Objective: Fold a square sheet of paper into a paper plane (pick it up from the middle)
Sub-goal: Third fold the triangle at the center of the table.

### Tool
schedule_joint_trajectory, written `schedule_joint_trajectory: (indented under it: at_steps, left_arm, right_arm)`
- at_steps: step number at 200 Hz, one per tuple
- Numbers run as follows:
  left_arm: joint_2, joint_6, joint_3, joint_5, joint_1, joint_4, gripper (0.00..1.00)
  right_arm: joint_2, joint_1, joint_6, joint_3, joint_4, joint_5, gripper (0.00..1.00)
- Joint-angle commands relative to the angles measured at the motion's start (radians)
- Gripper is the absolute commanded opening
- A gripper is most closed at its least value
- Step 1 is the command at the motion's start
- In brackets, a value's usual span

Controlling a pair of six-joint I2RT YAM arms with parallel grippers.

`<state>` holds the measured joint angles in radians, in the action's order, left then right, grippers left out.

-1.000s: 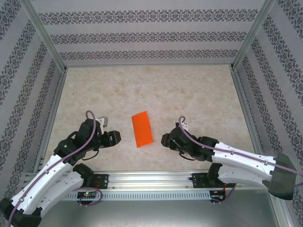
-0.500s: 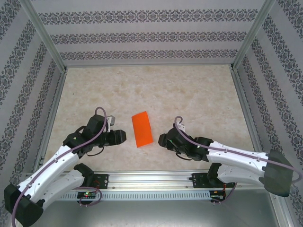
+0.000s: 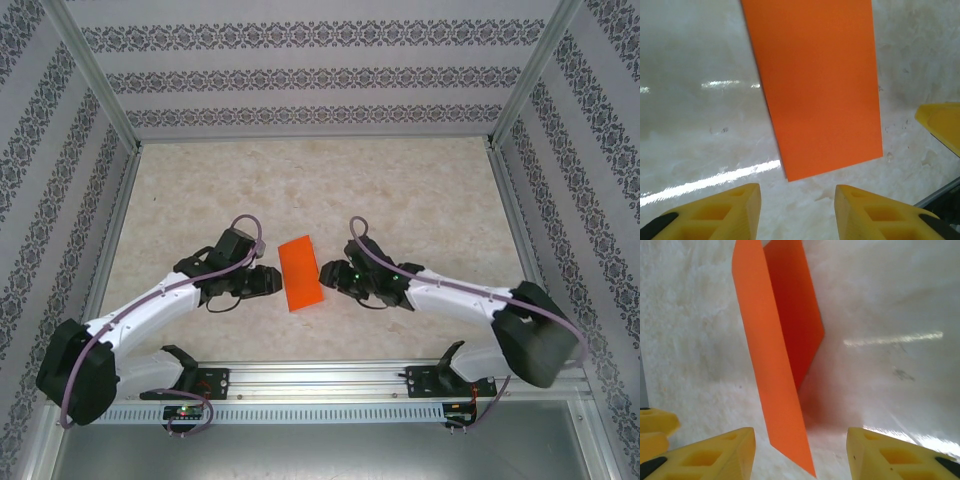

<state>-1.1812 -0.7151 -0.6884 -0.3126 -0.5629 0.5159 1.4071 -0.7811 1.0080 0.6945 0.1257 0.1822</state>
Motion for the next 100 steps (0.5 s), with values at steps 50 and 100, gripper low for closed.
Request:
schedule_joint_trajectory:
  at_steps: [50,100]
  left_arm:
    - [0.018,-0.005,0.015,0.017,0.018,-0.131,0.48]
    - [0.056,0.067,0.023,-0.003,0.018,-0.134,0.54]
  right_arm:
    - [0.307,0.098,-0.239,0.292,0.076,0.271,0.46]
    - [0.335,0.124,-0.279,0.352,0.179,0.241,0.41]
